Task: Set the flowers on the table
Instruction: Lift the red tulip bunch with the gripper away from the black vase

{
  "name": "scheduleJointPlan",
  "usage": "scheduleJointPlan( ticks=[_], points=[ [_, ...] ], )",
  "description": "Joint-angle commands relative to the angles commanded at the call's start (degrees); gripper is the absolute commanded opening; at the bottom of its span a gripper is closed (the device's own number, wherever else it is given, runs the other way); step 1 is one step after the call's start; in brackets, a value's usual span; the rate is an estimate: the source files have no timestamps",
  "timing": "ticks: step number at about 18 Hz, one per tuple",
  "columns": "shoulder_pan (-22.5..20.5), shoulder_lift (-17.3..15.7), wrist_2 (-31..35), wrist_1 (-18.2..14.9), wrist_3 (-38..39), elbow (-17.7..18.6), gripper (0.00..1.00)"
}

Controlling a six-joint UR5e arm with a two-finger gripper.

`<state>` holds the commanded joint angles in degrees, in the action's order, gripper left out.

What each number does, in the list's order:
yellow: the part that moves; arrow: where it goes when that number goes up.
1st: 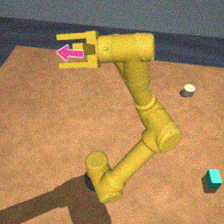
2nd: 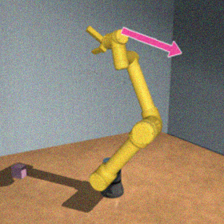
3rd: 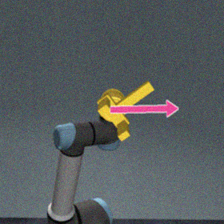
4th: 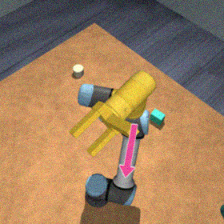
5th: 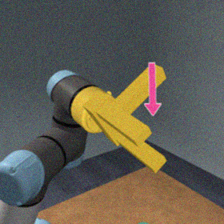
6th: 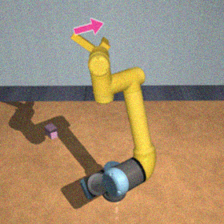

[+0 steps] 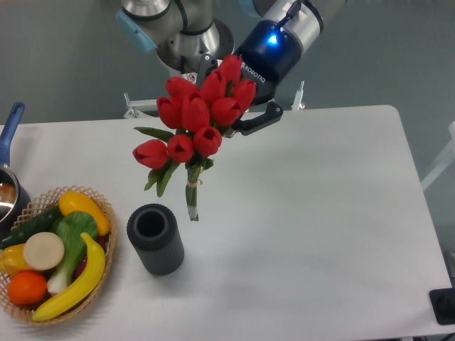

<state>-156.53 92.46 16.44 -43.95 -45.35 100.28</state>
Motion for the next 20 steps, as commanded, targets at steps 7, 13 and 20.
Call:
scheduleJointPlan(
  ticks=[7,13,20],
  points=[
    [-0.4,-0.4,0.2,0.0,0.0,-0.1,0.36],
    [-1.3,-0.3,0.4,-0.1,0.3,-1.2,0.36],
    [-1.9,1.0,5.3,-0.1,-0.3,-2.4,0.36]
  ],
)
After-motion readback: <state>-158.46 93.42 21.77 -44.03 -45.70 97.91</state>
